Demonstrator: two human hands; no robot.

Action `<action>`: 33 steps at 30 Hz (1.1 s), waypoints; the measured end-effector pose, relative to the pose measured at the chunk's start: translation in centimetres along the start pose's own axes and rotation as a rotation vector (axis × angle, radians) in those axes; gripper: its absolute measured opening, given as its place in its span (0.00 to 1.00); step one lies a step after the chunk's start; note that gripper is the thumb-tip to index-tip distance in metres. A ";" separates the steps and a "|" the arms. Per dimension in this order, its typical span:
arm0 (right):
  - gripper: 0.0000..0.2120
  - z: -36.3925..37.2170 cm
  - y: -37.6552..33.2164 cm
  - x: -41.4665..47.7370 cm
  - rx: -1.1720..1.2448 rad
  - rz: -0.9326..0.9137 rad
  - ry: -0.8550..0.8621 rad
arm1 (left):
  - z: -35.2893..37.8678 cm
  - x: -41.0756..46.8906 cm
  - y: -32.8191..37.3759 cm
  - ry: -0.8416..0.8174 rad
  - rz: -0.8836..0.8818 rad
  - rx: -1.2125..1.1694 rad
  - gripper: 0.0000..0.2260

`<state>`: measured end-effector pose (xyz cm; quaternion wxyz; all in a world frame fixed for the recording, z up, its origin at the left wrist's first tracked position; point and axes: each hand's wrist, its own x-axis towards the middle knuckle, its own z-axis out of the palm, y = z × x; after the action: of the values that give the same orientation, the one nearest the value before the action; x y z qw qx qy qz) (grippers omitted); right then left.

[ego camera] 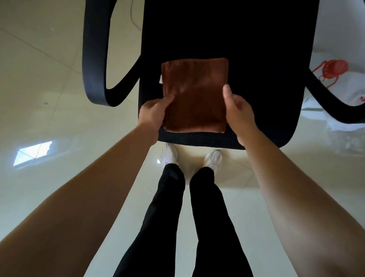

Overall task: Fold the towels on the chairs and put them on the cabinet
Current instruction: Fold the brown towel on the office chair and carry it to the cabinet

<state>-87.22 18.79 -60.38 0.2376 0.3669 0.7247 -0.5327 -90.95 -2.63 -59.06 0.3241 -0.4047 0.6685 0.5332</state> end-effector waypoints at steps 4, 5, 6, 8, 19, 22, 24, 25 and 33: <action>0.21 0.1 -0.9 1.0 0.350 0.138 -0.116 | 0.6 0.4 2.2 -0.156 -0.099 -0.182 0.21; 0.22 0.0 -1.0 1.0 0.418 0.166 -0.144 | 0.8 0.1 2.7 -0.244 -0.113 -0.215 0.26; 0.26 -0.1 -1.1 0.7 0.467 0.190 -0.167 | 1.0 -0.6 3.2 -0.330 -0.120 -0.232 0.30; 0.36 -0.6 -1.8 -0.3 0.514 0.212 -0.184 | 1.4 -2.0 3.9 -0.427 -0.117 -0.275 0.35; 0.35 -10.1 -14.6 -13.4 0.493 -0.005 -0.138 | -0.7 -17.8 14.0 -0.564 0.094 -0.271 0.34; 0.29 -14.1 -20.0 -18.7 0.406 -0.142 -0.019 | -0.4 -24.0 18.5 -0.642 0.228 -0.217 0.38; 0.26 -16.9 -22.8 -22.5 0.357 -0.263 0.087 | -0.3 -28.2 21.3 -0.717 0.300 -0.203 0.40; 0.25 -18.3 -23.9 -24.2 0.340 -0.300 0.138 | -0.2 -30.2 22.6 -0.747 0.331 -0.195 0.41; 0.19 -27.7 -27.7 -36.8 0.462 -0.515 0.478 | 3.4 -45.5 30.0 -0.741 0.738 0.002 0.11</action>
<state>-84.92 30.20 -7.92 -0.1667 0.3305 0.6890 -0.6232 -96.54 12.75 -6.93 0.3297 0.0740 0.6078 0.7186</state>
